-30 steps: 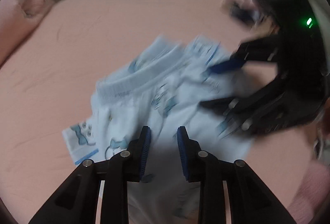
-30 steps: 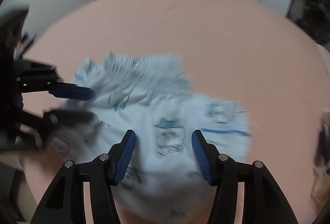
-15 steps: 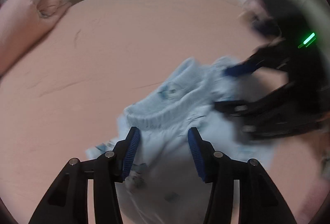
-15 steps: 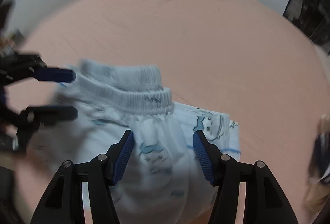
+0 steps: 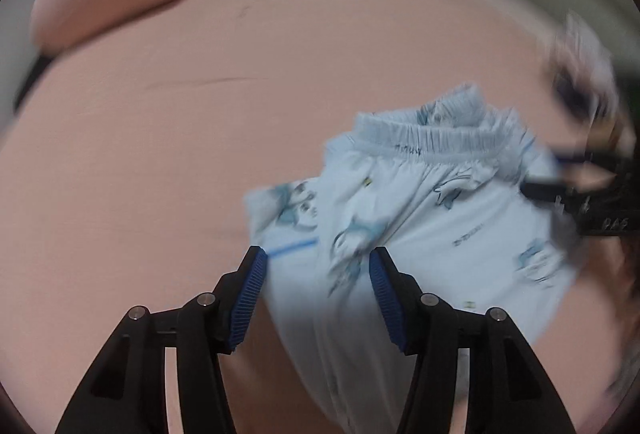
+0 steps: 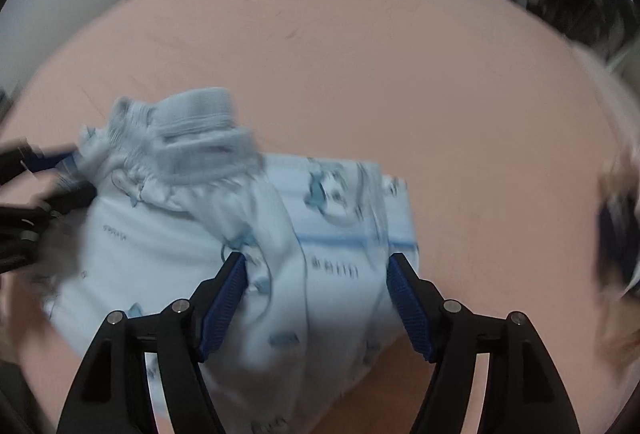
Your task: Fold clothes
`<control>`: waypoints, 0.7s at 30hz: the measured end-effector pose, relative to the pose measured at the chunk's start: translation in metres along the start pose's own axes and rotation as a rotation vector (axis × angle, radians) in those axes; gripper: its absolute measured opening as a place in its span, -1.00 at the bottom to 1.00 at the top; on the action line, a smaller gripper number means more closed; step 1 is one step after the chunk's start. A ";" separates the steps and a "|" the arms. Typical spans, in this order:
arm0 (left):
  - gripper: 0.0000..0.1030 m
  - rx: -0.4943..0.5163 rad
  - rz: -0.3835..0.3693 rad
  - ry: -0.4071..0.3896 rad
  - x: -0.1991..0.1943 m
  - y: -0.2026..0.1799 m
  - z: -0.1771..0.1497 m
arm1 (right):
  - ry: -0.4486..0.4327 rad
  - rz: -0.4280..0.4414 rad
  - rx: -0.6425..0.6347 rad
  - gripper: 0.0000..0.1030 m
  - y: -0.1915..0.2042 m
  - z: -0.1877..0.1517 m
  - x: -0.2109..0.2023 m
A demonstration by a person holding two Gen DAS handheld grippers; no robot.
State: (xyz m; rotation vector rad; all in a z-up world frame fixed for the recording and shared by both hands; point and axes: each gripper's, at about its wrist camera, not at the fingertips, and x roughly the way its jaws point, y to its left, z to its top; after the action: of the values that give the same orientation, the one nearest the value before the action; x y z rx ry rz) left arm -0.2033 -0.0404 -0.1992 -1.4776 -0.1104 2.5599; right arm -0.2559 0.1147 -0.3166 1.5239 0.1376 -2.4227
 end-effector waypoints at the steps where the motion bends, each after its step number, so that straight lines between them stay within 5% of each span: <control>1: 0.13 -0.075 -0.036 -0.002 -0.005 0.009 -0.002 | -0.009 0.022 0.051 0.40 -0.011 -0.004 -0.009; 4: 0.34 -0.223 -0.081 0.019 -0.002 0.027 -0.013 | -0.043 0.073 0.224 0.53 -0.044 -0.017 -0.033; 7: 0.35 -0.270 -0.100 0.026 0.007 0.025 -0.015 | 0.079 0.107 0.330 0.67 -0.056 -0.030 -0.010; 11: 0.35 -0.225 -0.122 0.018 0.020 -0.009 -0.005 | 0.077 0.091 0.199 0.69 -0.038 -0.008 0.008; 13: 0.34 -0.143 -0.059 0.036 0.029 -0.035 0.000 | 0.080 0.080 0.116 0.69 -0.019 -0.001 0.015; 14: 0.29 -0.108 -0.028 0.038 0.033 -0.048 0.001 | 0.074 0.069 0.068 0.66 -0.009 0.003 0.019; 16: -0.42 -0.073 0.013 0.022 0.040 -0.068 0.002 | 0.054 0.067 0.075 0.54 0.003 0.013 0.025; 17: -0.63 -0.094 -0.004 0.016 0.039 -0.071 0.004 | 0.043 0.069 0.094 0.22 0.006 0.018 0.029; 18: -0.79 -0.111 -0.026 0.016 0.038 -0.072 0.006 | 0.032 0.071 0.114 -0.59 0.010 0.023 0.032; 19: -0.79 -0.120 -0.041 0.016 0.037 -0.074 0.008 | 0.027 0.077 0.122 -0.84 0.013 0.027 0.032; 21: -0.80 -0.123 -0.068 0.001 0.028 -0.080 0.012 | 0.022 0.079 0.096 -0.82 0.019 0.032 0.027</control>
State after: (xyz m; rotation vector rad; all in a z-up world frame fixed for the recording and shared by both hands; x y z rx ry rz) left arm -0.2182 0.0435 -0.2047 -1.4893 -0.3182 2.5391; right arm -0.2891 0.0844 -0.3251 1.5659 -0.0342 -2.3824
